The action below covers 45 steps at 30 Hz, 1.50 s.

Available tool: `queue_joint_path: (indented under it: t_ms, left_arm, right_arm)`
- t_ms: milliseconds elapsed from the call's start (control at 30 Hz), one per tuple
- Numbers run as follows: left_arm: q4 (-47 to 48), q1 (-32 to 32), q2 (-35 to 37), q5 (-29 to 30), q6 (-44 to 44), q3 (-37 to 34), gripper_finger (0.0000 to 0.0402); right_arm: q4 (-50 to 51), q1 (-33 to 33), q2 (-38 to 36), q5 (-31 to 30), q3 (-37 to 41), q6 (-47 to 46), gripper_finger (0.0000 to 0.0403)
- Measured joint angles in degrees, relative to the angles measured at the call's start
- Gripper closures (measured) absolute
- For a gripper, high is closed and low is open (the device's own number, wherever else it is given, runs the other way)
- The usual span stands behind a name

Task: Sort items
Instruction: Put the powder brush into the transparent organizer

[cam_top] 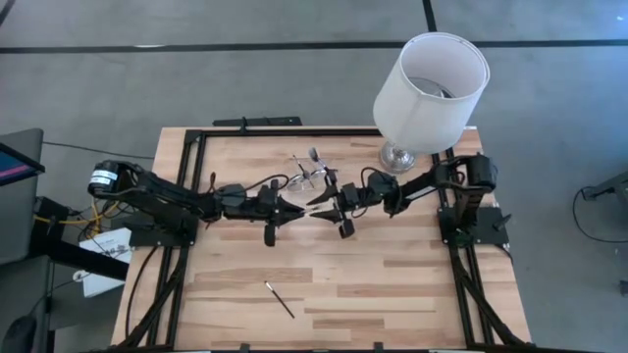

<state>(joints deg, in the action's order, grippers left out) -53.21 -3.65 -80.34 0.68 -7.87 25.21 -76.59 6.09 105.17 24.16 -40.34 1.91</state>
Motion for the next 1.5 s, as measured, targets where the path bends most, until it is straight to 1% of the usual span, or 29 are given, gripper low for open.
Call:
queue_joint_path:
  t_ms: [133,233,333,433,533,633,733,867,967,1067,1100,1167,1233,1300,1367,1500]
  left_arm:
    - [-0.62,-1.15,0.09,0.29,-0.12,0.01,0.0353]
    - [-1.13,-1.68,0.15,0.31,-0.12,0.02,0.0353]
    - [-1.32,-1.78,0.15,0.33,-0.36,0.04,0.0348]
    - [-1.29,-1.80,0.15,0.37,-0.55,0.11,0.0344]
    - [-1.27,-1.85,0.15,0.18,-0.27,0.15,0.0337]
    - [-1.22,-1.83,0.15,0.74,-0.04,0.12,0.0330]
    - [-0.24,-1.89,0.24,4.12,0.08,0.11,0.0320]
    - [4.74,-1.62,0.24,10.47,0.06,0.11,0.0296]
    - [9.23,-0.94,0.60,16.40,0.04,0.11,0.0270]
    - [11.41,-0.56,0.61,20.55,0.01,0.09,0.0252]
    - [11.39,-0.53,0.61,20.43,-0.09,0.09,0.0249]
    - [11.46,-0.83,0.60,19.85,-0.08,0.09,0.0246]
    - [11.64,-0.83,0.84,19.83,-0.10,0.09,0.0246]
    - [11.40,-0.79,0.94,20.31,-0.10,0.09,0.0247]
    - [11.63,-0.91,0.94,20.02,-0.10,0.09,0.0249]
    - [11.59,-0.73,0.94,20.20,-0.10,0.09,0.0253]
  right_arm:
    - [3.82,0.04,-0.26,1.83,-2.13,0.05,0.0296]
    - [6.22,0.00,-0.02,2.70,-3.36,0.13,0.0325]
    - [6.49,0.16,0.03,5.28,-3.81,0.52,0.0356]
    - [6.76,0.22,-0.28,6.36,-3.86,1.93,0.0385]
    - [6.87,0.26,-0.32,6.34,-3.91,1.79,0.0386]
    - [7.56,0.54,-0.40,5.82,-3.89,1.16,0.0378]
    - [10.03,1.30,-0.40,5.84,-3.82,0.92,0.0381]
    - [14.82,3.17,-0.40,5.20,-3.80,0.84,0.0388]
    - [16.79,5.00,-0.79,0.88,-3.73,-2.01,0.0387]
    - [21.30,6.46,-3.45,-9.04,-3.82,-3.65,0.0378]
    - [23.97,6.58,-4.50,-14.16,-3.80,-3.41,0.0378]
    - [29.95,6.73,-6.98,-21.95,-3.80,-1.49,0.0381]
    - [34.28,6.08,-9.46,-29.49,-3.81,0.70,0.0388]
    - [37.32,5.15,-11.41,-35.44,-3.84,1.55,0.0388]
    - [38.92,4.63,-12.19,-38.22,-3.84,1.61,0.0388]
    - [37.37,4.42,-12.18,-39.30,-3.92,1.58,0.0376]
